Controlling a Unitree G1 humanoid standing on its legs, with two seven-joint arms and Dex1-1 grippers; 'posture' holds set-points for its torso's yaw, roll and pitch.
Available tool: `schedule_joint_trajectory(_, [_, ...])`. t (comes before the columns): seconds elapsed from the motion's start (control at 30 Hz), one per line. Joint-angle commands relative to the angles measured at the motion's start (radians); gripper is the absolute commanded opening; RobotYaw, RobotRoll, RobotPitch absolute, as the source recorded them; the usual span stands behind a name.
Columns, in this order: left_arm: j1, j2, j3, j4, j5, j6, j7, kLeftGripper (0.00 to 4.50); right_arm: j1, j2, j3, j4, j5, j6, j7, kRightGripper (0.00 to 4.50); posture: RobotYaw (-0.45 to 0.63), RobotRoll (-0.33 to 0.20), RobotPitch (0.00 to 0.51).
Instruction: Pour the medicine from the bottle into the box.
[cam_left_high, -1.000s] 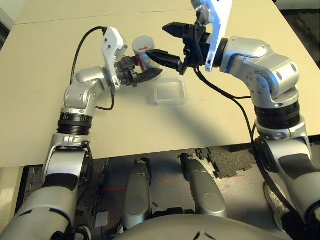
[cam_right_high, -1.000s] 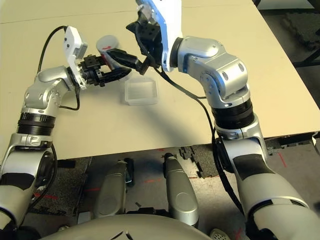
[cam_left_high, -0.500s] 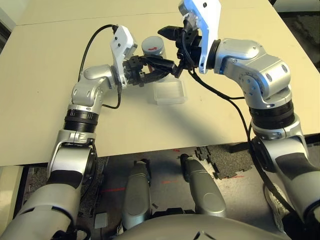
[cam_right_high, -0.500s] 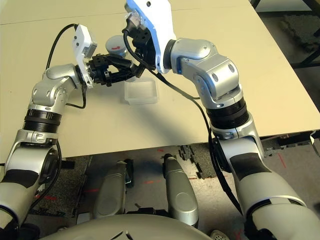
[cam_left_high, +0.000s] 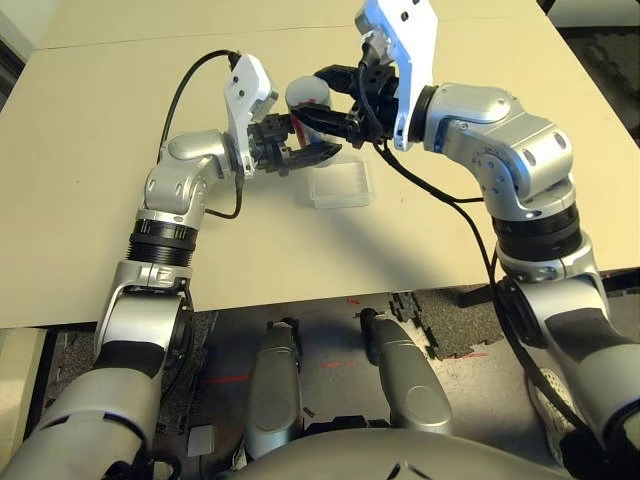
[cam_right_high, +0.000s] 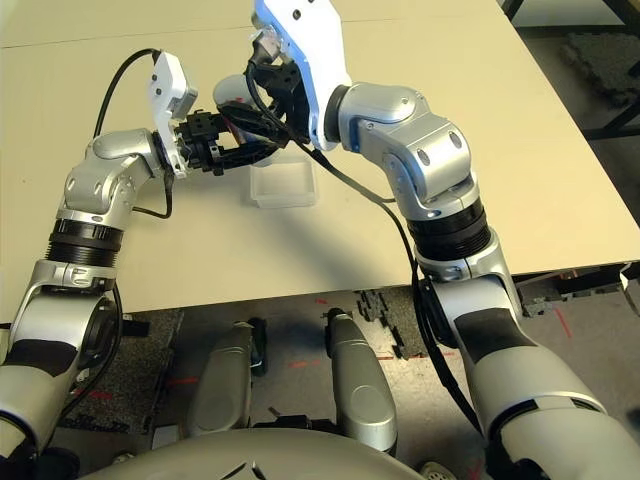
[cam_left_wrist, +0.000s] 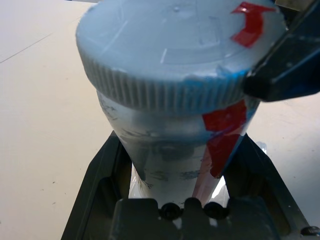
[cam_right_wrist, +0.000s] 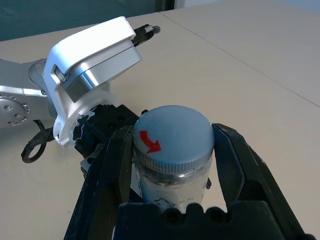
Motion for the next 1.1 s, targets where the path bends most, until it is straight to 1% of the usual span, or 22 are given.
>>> schedule_joint_trajectory(0.03, [0.017,0.005,-0.012,-0.03,0.007,0.004,-0.009,2.76,0.011,0.01,0.002,-0.007,0.009,0.012,0.005,2.58,-0.01,0.0,0.213])
schedule_joint_trajectory(0.13, [0.017,0.013,-0.014,-0.053,-0.005,0.009,-0.033,2.76,0.011,0.007,-0.01,-0.005,0.037,0.008,0.041,2.58,-0.01,0.0,0.214])
schedule_joint_trajectory(0.27, [0.017,0.032,-0.02,-0.109,-0.029,0.041,-0.084,2.76,0.007,-0.033,-0.028,0.002,0.095,-0.016,0.162,2.58,0.0,0.0,0.216])
schedule_joint_trajectory(0.37, [0.028,0.062,-0.027,-0.18,-0.066,0.084,-0.158,2.76,-0.013,-0.086,-0.046,0.028,0.15,-0.044,0.311,2.58,0.01,0.0,0.215])
schedule_joint_trajectory(0.43, [0.037,0.076,-0.033,-0.217,-0.079,0.098,-0.19,2.76,-0.024,-0.114,-0.05,0.047,0.173,-0.056,0.382,2.58,0.02,0.0,0.216])
schedule_joint_trajectory(0.63, [0.085,0.113,-0.052,-0.331,-0.111,0.141,-0.237,2.76,-0.049,-0.153,-0.051,0.117,0.197,-0.09,0.508,2.58,0.04,0.0,0.216])
schedule_joint_trajectory(0.83, [0.094,0.112,-0.045,-0.388,-0.126,0.174,-0.206,2.76,-0.047,-0.153,-0.052,0.144,0.192,-0.107,0.547,2.58,0.06,0.0,0.219])
schedule_joint_trajectory(1.07, [0.094,0.11,-0.048,-0.381,-0.115,0.165,-0.196,2.76,-0.035,-0.151,-0.069,0.101,0.223,-0.072,0.524,2.58,0.05,0.0,0.22])
schedule_joint_trajectory(1.1, [0.093,0.109,-0.048,-0.38,-0.114,0.165,-0.194,2.76,-0.035,-0.148,-0.085,0.083,0.246,-0.047,0.512,2.93,0.05,0.0,0.221])
